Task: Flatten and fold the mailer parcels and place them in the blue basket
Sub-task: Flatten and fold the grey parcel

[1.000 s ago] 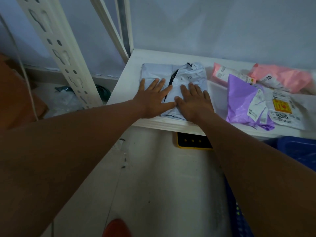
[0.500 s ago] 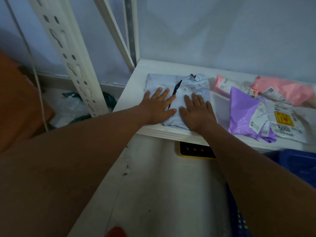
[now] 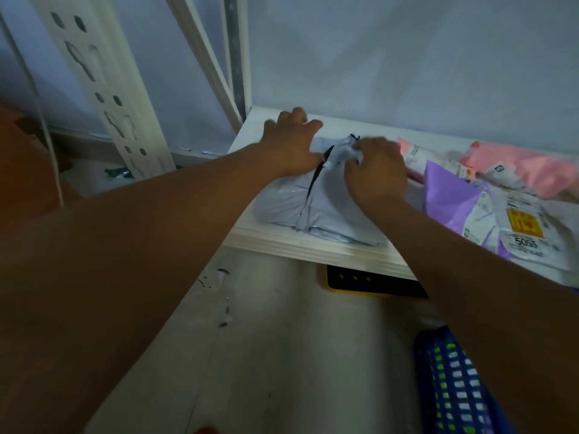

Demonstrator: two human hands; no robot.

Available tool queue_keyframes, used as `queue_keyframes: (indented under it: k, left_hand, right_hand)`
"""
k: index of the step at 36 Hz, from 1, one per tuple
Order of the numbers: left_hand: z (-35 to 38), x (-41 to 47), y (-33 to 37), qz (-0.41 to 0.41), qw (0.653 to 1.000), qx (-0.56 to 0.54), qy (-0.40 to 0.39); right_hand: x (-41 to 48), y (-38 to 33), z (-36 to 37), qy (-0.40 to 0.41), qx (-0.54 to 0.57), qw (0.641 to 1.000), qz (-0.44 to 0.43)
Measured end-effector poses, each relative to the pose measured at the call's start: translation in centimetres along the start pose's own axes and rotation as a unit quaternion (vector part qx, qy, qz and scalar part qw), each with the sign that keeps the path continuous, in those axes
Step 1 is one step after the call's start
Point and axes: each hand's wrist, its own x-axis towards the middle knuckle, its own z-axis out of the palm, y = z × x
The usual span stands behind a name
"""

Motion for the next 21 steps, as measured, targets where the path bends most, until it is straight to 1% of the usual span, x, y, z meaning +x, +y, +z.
queue_keyframes:
  k: [1,2,5,9,17,21]
  left_hand:
    - [0.2,0.4,0.2,0.01,1.0,0.011,0.005]
    - [0.5,0.8,0.6,0.013,1.0,0.018,0.001]
    - [2.0,1.8,1.6,-0.002,0.999,0.032,-0.031]
    - [5.4,1.2,1.3,-0.01,0.998,0.01,-0.059]
    - [8.1,0.5,1.3,-0.014,1.0,0.011,0.009]
    - [8.4,0.5,1.1,-0.016,1.0,0.011,0.02]
  right_hand:
    - [0.5,0.0,0.4,0.001,-0.01,1.0,-0.018]
    - [0.9,0.0,0.7,-0.016,-0.027,0.999,-0.03]
    - [2.1,0.2,1.9,-0.107,-0.102,0.988,-0.035]
    - [2.1,1.1,4.0,-0.202,-0.117,0.971,-0.049]
    - [0.5,1.7,5.7,-0.187,-0.106,0.976,-0.034]
    - [0.4,1.7,5.8,-0.19,-0.106,0.975,-0.036]
